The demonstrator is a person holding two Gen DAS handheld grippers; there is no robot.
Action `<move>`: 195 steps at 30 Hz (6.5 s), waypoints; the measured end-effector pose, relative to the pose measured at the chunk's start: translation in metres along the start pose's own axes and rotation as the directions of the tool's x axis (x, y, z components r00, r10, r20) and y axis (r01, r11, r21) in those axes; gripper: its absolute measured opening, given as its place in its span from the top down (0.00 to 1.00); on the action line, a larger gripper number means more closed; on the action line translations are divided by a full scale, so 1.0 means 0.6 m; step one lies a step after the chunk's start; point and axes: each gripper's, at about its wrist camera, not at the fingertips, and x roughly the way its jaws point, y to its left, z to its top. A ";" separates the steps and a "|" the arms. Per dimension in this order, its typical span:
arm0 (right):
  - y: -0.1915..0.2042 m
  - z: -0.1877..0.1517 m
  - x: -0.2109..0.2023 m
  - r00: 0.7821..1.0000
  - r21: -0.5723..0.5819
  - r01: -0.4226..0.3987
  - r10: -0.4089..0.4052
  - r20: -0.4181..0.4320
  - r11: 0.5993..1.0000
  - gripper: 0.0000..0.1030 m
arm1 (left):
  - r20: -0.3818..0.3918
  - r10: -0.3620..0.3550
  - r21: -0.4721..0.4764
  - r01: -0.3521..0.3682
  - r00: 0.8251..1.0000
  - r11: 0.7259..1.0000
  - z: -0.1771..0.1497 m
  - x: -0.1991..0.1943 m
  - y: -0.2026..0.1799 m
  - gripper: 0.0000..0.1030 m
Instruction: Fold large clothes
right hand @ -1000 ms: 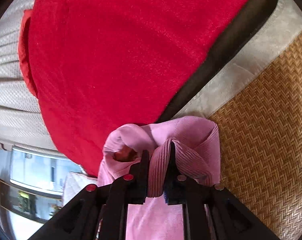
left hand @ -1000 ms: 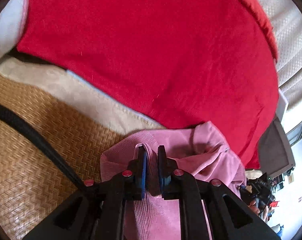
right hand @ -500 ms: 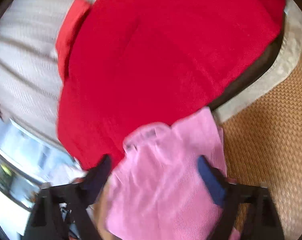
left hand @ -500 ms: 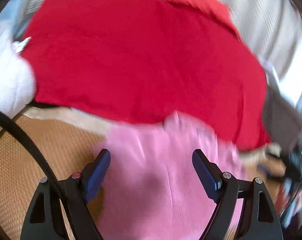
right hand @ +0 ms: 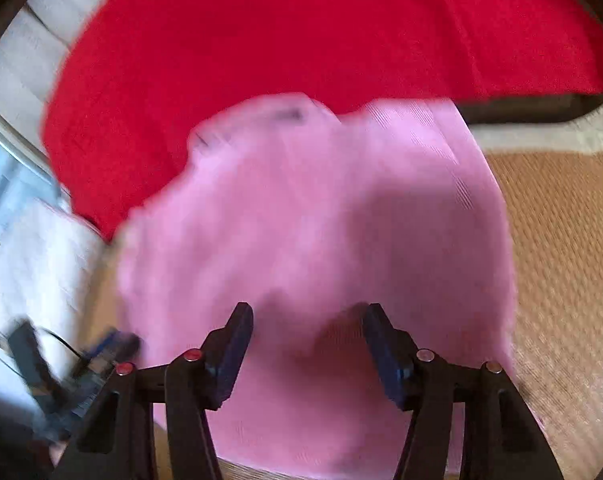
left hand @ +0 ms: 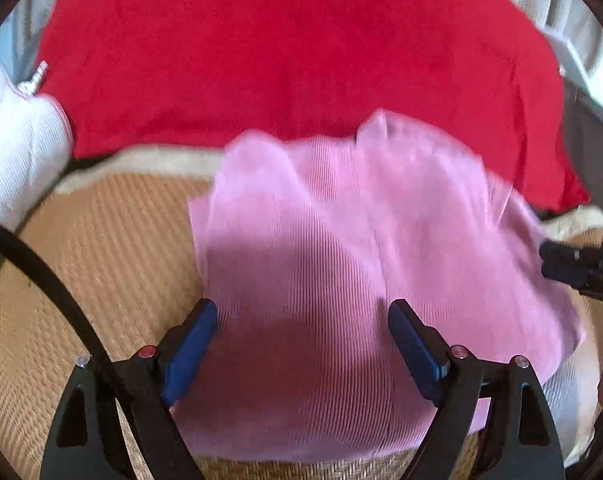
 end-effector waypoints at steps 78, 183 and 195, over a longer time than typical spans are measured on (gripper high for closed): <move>0.046 -0.087 0.002 0.999 -0.154 -0.006 0.013 0.045 0.988 0.63 | -0.014 0.254 -0.020 -0.255 0.967 0.967 -0.021 -0.007 0.015 0.13; -0.133 -0.171 -0.086 0.944 0.299 -0.311 0.330 -0.016 0.902 0.31 | -0.080 0.012 -0.240 -0.031 0.997 0.970 -0.086 -0.098 0.104 0.11; -0.204 -0.158 -0.056 0.961 0.475 -0.276 0.251 0.115 0.836 0.29 | -0.046 -0.118 -0.394 0.090 0.992 0.915 -0.080 -0.021 0.102 0.12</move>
